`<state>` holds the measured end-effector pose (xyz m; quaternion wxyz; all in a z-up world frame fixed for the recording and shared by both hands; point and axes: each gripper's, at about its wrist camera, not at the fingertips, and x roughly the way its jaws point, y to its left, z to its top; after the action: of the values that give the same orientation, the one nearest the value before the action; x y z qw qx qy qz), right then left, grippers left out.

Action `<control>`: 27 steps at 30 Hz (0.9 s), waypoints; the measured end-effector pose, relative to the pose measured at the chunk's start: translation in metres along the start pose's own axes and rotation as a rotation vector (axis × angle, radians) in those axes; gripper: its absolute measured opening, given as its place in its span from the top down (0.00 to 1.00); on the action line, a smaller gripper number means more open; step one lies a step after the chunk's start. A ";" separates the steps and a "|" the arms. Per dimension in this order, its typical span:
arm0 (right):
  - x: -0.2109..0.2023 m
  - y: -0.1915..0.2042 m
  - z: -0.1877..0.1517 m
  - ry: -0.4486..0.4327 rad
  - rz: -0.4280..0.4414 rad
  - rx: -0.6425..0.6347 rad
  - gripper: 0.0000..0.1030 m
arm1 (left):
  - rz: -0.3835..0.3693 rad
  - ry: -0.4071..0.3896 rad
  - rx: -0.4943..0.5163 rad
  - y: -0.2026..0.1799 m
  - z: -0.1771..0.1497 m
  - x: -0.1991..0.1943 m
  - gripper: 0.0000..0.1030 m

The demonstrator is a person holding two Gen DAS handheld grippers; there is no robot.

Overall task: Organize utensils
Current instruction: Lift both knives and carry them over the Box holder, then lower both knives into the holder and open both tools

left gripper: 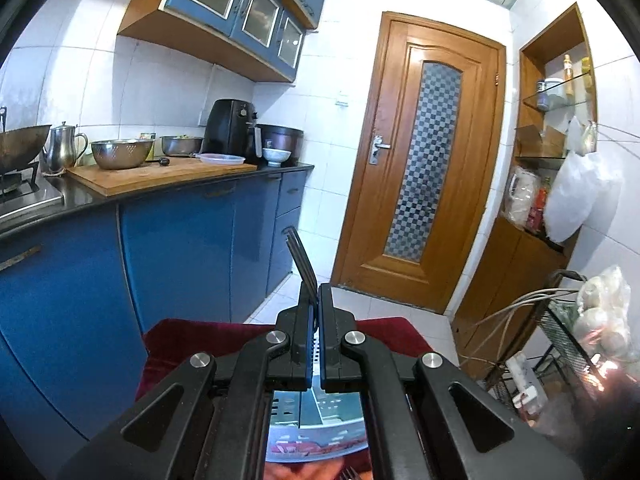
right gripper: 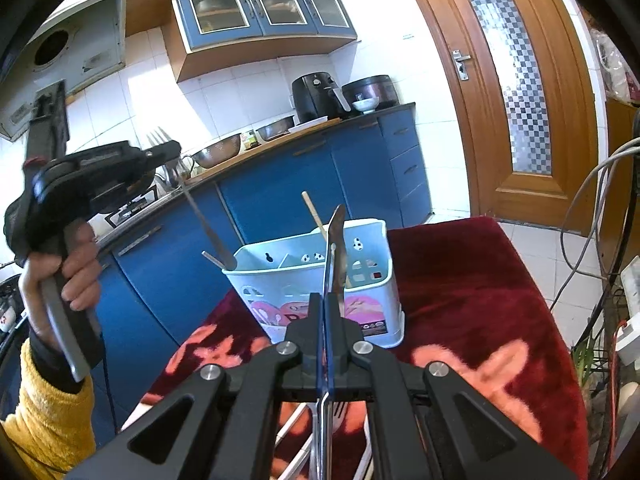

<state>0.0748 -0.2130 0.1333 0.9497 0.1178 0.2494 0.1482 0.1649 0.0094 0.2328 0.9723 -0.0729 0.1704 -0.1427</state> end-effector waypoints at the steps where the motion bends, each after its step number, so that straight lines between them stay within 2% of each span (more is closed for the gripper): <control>1: 0.000 -0.001 0.001 -0.006 -0.003 0.000 0.98 | 0.005 0.005 -0.004 0.002 -0.002 0.006 1.00; 10: 0.009 -0.010 0.019 -0.057 -0.028 -0.002 0.98 | 0.015 0.062 -0.026 0.010 -0.026 0.046 1.00; 21: 0.037 -0.001 0.069 -0.230 -0.078 -0.114 0.98 | 0.014 0.104 -0.035 0.021 -0.052 0.067 1.00; 27: 0.066 0.001 0.089 -0.310 -0.081 -0.179 0.98 | -0.016 0.126 -0.066 0.031 -0.062 0.076 1.00</control>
<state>0.1745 -0.2028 0.1797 0.9887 0.0441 0.0903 0.1114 0.2192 0.0097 0.1454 0.9555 -0.0974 0.2351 -0.1493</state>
